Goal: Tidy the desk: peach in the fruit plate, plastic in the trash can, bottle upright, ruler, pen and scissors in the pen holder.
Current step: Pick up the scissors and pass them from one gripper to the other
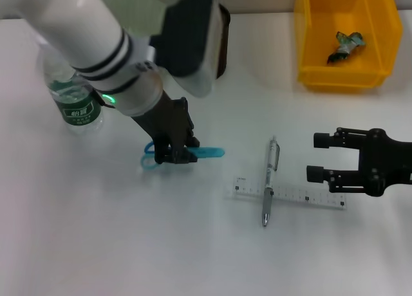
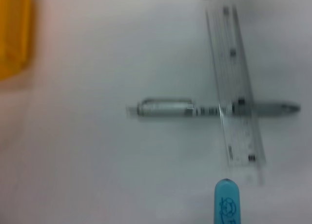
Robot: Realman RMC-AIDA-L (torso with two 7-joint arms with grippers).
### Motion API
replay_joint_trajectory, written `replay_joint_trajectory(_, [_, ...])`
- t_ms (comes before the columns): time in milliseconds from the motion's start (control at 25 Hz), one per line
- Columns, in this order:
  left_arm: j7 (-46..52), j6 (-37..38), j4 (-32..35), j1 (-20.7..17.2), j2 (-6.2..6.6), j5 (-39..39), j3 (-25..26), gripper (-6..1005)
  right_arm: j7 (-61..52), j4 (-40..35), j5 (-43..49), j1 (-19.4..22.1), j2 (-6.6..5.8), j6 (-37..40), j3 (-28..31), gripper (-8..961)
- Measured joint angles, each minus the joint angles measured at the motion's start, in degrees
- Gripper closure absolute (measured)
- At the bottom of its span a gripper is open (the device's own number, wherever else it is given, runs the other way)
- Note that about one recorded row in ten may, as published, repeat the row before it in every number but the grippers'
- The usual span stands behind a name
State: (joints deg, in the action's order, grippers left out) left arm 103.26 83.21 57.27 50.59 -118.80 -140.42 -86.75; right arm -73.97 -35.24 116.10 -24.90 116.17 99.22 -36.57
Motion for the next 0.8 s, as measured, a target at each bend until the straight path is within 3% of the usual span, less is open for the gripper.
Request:
replay_joint_trajectory(240, [-1.2, 2.3, -0.3, -2.8, 0.13, 6.5, 8.9, 786, 0.2, -0.1, 0.2, 0.9, -0.26, 0.4, 0.1, 206])
replay_joint_trajectory(480, [-2.0, 3.0, -5.3, -7.0, 0.26, 21.2, 19.2, 786, 2.4, 0.1, 0.2, 1.3, -0.05, 0.5, -0.1, 207])
replay_joint_trajectory(640, [-2.8, 3.2, -11.6, -10.3, 0.26, 33.9, 22.4, 786, 5.4, 0.4, 0.3, 1.7, 0.56, 0.8, 0.1, 207])
replay_joint_trajectory(800, [-5.5, 3.6, -18.5, -13.8, 0.16, 47.2, 22.3, 786, 10.2, 1.0, 0.1, 2.2, 1.77, 0.7, 0.6, 207])
